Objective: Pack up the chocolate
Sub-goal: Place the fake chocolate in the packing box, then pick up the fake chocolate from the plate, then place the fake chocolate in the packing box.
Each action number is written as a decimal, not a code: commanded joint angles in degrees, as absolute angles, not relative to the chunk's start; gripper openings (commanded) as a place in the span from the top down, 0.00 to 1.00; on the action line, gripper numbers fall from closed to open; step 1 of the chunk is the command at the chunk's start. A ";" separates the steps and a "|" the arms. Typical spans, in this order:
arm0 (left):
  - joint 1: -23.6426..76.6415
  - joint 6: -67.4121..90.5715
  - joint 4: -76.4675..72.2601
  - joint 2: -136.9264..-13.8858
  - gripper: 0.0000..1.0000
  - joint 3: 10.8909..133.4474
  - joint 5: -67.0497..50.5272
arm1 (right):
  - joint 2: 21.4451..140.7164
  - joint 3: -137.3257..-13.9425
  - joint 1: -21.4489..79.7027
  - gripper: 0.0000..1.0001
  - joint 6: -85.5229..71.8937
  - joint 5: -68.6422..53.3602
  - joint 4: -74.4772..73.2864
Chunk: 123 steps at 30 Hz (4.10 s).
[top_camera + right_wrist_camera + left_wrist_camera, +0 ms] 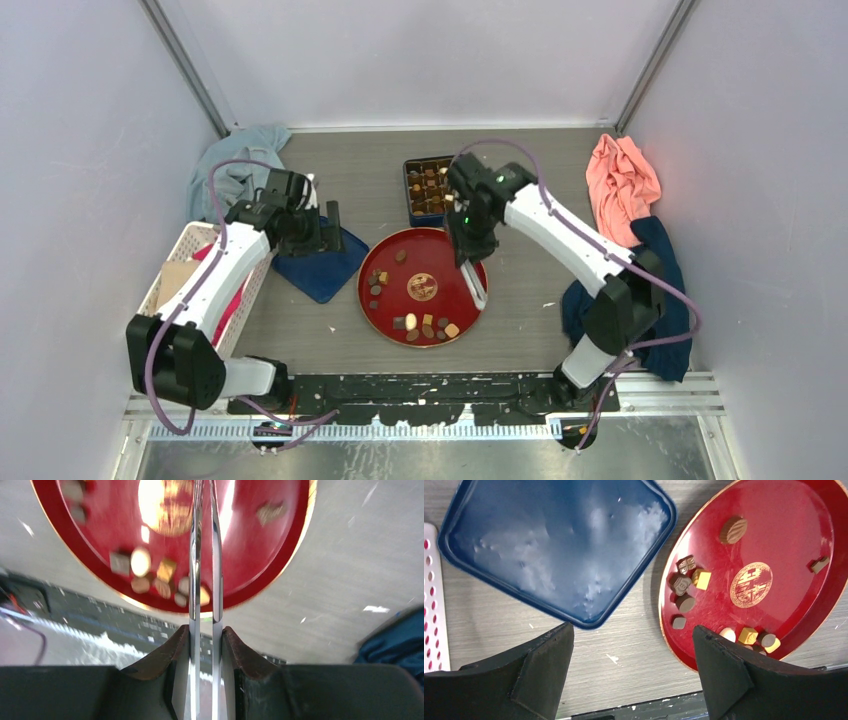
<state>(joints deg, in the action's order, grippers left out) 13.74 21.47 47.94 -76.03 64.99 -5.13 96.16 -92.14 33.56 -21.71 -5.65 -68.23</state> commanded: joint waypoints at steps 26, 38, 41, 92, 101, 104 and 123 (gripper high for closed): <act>13.27 21.88 50.09 -66.80 0.12 59.21 -5.13 | 81.66 -66.62 56.51 0.61 -37.14 -5.47 -67.06; 13.27 21.53 49.87 -64.97 0.12 58.92 -4.83 | 83.39 -66.62 59.08 0.56 -39.84 -4.78 -65.83; 13.27 21.48 49.85 -64.45 0.12 58.11 -5.16 | 84.07 -66.46 59.43 0.56 -39.50 -4.61 -65.79; 13.27 21.86 48.23 -60.39 0.12 55.36 -8.55 | 87.69 -64.07 61.15 0.63 -35.22 -4.49 -64.16; 13.27 21.50 48.77 -59.68 0.12 55.66 -7.42 | 87.39 -70.13 60.51 0.74 -34.74 -0.92 -66.09; 13.27 20.82 49.42 -59.69 0.12 56.28 -6.17 | 87.23 -72.15 59.79 0.75 -34.23 -0.18 -67.05; 13.27 21.01 49.18 -63.50 0.12 58.19 -8.15 | 94.62 -88.59 38.15 0.76 -21.97 1.83 -71.76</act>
<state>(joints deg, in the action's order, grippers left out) 13.69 21.98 50.39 -63.11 55.40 -7.33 92.49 -83.40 41.76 -26.20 1.89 -70.52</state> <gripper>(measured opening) 0.882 0.410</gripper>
